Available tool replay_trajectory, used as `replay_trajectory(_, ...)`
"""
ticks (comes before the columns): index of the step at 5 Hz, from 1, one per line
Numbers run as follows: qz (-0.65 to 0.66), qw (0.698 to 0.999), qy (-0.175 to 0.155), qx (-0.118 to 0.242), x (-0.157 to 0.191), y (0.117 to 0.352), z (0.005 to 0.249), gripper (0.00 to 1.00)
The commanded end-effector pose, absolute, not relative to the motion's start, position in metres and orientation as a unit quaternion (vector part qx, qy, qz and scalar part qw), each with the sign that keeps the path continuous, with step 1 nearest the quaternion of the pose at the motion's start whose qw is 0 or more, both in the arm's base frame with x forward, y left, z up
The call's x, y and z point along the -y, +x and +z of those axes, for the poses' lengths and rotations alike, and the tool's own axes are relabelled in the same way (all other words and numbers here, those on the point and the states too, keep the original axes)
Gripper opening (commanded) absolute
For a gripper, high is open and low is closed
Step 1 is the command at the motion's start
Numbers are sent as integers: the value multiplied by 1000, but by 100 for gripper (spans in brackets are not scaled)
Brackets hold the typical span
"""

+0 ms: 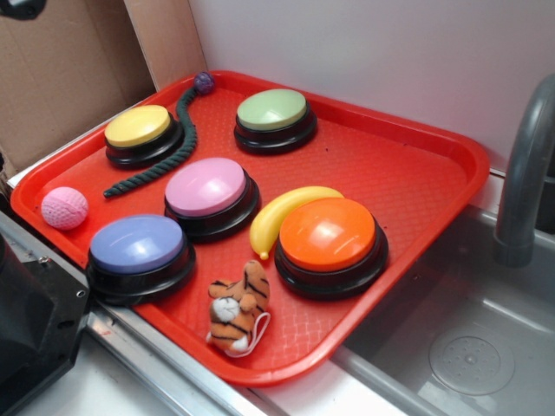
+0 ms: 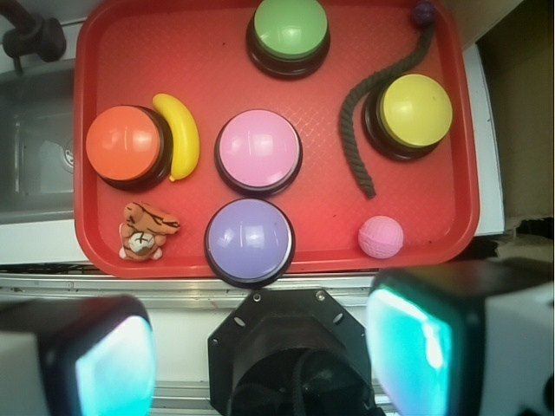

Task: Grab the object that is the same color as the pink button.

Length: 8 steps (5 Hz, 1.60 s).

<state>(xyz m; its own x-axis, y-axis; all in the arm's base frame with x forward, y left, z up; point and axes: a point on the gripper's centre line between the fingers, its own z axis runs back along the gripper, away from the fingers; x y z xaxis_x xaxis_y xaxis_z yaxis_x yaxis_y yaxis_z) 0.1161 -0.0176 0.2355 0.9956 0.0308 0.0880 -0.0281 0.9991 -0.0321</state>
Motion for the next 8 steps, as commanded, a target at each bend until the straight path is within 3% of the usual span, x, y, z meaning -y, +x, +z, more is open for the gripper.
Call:
replay_trajectory(1,15,999,-15,44,18,116,235,100)
replay_trajectory(2,30,999,17,23,-10,129,197,100)
replay_trajectory(4,5,1000,30,-5,-47,141,142,100)
replay_trajectory(5,-12,1000,25,12,-64,137,116,100)
replay_trajectory(7,5,997,72,-16,-83,136,68,100)
replay_trajectory(8,-19,996,82,-14,-91,140,50,100)
